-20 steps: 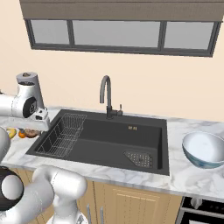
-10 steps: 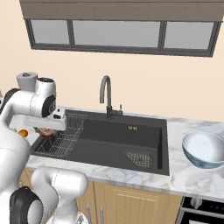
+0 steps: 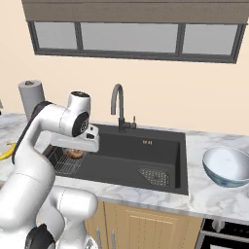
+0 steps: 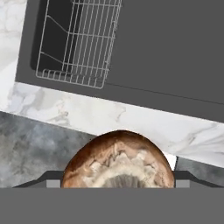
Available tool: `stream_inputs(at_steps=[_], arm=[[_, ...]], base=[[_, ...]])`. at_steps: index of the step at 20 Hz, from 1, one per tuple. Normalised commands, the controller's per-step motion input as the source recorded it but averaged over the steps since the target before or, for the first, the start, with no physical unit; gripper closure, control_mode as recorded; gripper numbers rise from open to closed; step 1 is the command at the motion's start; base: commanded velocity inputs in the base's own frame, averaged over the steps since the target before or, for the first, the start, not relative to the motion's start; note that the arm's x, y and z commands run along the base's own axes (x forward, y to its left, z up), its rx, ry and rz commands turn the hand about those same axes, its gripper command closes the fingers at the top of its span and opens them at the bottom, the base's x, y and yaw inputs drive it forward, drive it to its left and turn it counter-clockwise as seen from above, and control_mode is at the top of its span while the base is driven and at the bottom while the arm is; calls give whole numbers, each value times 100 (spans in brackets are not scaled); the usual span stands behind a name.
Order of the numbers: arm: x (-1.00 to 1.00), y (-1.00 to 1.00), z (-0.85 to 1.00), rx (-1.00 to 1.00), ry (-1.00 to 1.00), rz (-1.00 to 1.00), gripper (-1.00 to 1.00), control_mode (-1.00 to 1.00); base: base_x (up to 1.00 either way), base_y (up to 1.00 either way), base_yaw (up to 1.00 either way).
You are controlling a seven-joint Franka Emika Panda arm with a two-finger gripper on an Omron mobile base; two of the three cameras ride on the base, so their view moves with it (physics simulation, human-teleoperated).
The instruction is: There is a mixed pile of frozen fruits and vegetables on the counter. Locate all the frozen vegetables and place the items in a bowl on the counter. Take all the frozen fruits and defrost them in a running sink.
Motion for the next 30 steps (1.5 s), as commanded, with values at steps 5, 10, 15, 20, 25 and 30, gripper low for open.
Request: stream_inputs(at_steps=[5, 10, 15, 20, 25, 30], arm=[[2, -92, 0, -8, 11, -10, 100, -100], [10, -88, 0, -16, 18, -12, 100, -100], [1, -93, 0, -14, 8, -10, 100, -100], [3, -87, 4, 0, 7, -12, 100, -100], [3, -81, 26, 2, 1, -7, 100, -100], [-2, -49, 52, 5, -8, -4, 100, -100]], base=[[0, 0, 0], [0, 0, 0], [0, 0, 0], [0, 0, 0], [0, 0, 0], [0, 0, 0]])
